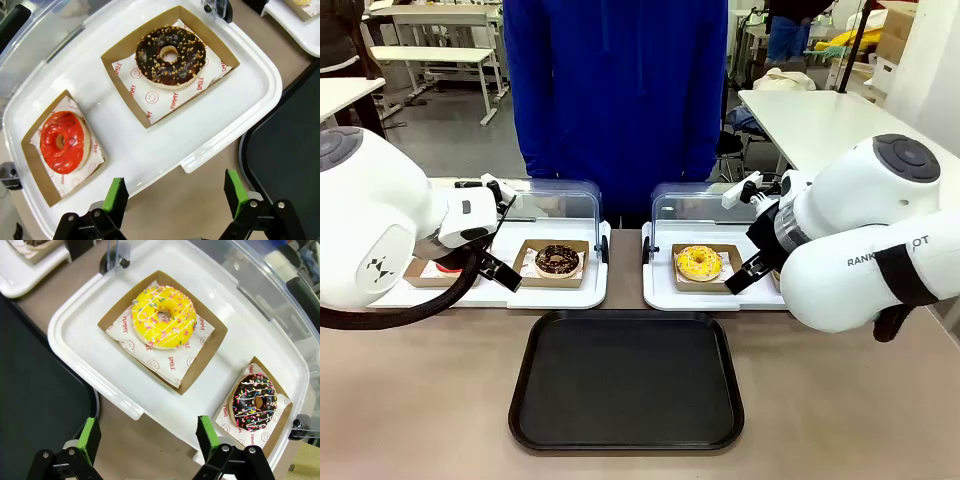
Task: Move the third donut from the left to the tray.
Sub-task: Pick up the Paper togo box containing the Donut indicated by the person and place it on the Handle tray.
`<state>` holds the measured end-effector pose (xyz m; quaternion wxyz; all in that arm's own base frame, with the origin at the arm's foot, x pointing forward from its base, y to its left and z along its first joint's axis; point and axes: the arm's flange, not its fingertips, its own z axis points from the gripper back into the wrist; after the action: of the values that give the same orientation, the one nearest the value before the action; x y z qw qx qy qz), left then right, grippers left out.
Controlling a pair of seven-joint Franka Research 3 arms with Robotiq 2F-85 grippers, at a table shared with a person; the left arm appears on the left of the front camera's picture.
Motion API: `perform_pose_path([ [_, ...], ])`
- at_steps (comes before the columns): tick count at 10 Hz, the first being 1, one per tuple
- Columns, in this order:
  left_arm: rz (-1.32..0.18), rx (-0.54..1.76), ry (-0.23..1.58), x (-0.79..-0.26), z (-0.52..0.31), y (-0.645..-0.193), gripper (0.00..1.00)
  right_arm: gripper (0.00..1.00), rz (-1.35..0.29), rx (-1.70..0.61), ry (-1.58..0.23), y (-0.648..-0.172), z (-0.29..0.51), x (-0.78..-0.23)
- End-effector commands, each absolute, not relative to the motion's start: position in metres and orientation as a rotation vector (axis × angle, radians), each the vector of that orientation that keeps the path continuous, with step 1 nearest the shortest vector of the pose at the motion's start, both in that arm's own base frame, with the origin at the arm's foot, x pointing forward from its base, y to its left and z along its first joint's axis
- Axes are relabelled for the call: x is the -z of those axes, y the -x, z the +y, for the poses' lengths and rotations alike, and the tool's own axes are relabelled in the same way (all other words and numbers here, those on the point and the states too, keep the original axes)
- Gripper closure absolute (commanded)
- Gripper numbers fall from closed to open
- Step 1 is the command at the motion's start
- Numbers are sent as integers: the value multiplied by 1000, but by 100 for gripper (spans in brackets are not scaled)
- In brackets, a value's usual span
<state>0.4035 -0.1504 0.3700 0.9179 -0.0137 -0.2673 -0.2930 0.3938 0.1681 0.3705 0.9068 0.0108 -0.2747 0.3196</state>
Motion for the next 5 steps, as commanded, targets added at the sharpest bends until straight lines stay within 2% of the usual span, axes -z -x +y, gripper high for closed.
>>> perform_pose_path([
  [1, -550, 603, 28, -370, -150, -403, 0, 0, -567, -660, -22, -394, 168, -371],
  [5, -550, 603, 28, -370, -150, -403, 0, 0, -567, -660, -22, -394, 168, -371],
])
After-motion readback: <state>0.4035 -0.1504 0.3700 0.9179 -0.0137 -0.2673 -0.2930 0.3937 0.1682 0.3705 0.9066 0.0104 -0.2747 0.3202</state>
